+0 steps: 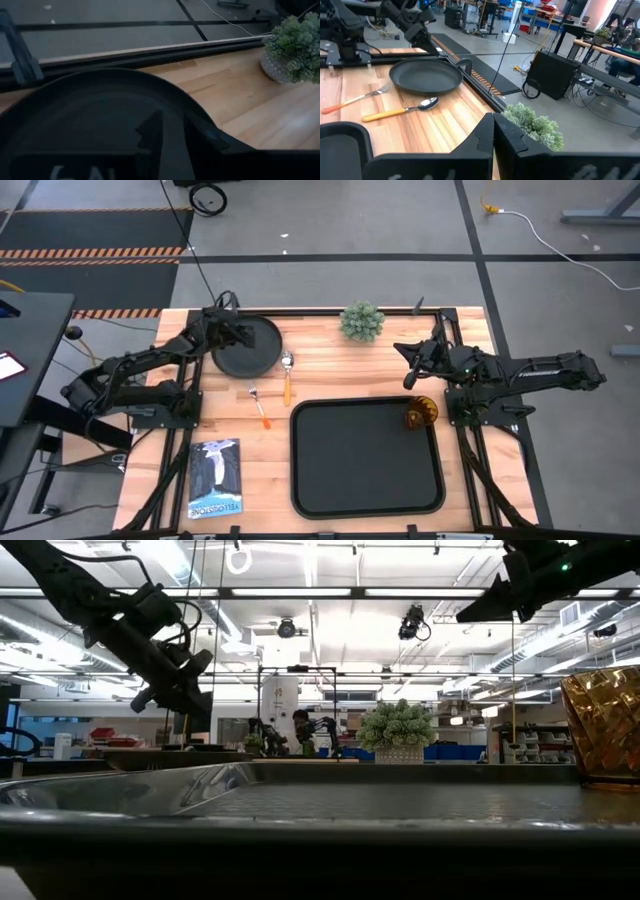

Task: Pick and place plate/cup/fork/spoon on tray
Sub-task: Put the black plate on the black serving tray to the bottom left of the brown glass cup

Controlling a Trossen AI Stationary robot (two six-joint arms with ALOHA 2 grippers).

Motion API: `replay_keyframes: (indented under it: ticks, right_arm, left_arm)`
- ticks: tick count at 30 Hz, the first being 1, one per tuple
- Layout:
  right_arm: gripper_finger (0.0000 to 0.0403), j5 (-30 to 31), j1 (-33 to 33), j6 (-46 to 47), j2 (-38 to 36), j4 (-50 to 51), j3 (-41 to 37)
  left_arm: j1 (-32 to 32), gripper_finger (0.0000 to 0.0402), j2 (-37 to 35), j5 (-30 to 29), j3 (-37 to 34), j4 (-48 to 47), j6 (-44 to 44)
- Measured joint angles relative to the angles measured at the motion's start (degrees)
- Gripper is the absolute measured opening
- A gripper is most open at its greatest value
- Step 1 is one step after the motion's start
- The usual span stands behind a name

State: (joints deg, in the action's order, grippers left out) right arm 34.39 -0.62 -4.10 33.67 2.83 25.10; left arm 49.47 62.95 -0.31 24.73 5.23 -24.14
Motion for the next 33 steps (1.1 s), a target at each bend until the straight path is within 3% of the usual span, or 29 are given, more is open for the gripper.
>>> replay_keyframes:
  ticks: [8,13,21,27,33]
  right_arm:
    - [0.0009,-2.93,0.0,-0.13,2.69,-2.32,0.0]
    - [0.0009,-3.05,-0.71,-1.48,3.98,-4.96,0.0]
    - [0.0009,-5.96,-2.95,-2.19,4.75,-5.74,0.0]
    - [0.0009,-6.07,-3.65,-2.14,4.7,-5.77,0.0]
    - [0.0009,-6.07,-3.65,-1.91,4.7,-5.68,0.0]
  left_arm:
    - [5.13,0.01,0.07,1.72,0.48,-3.37,-1.19]
    - [6.96,0.0101,3.12,1.7,8.28,-14.85,1.1]
    - [11.54,0.0101,13.56,1.5,20.95,-29.45,7.58]
    - [12.6,0.0101,20.42,1.06,25.35,-34.87,9.84]
    - [10.84,0.0101,21.47,2.22,26.91,-41.33,15.24]
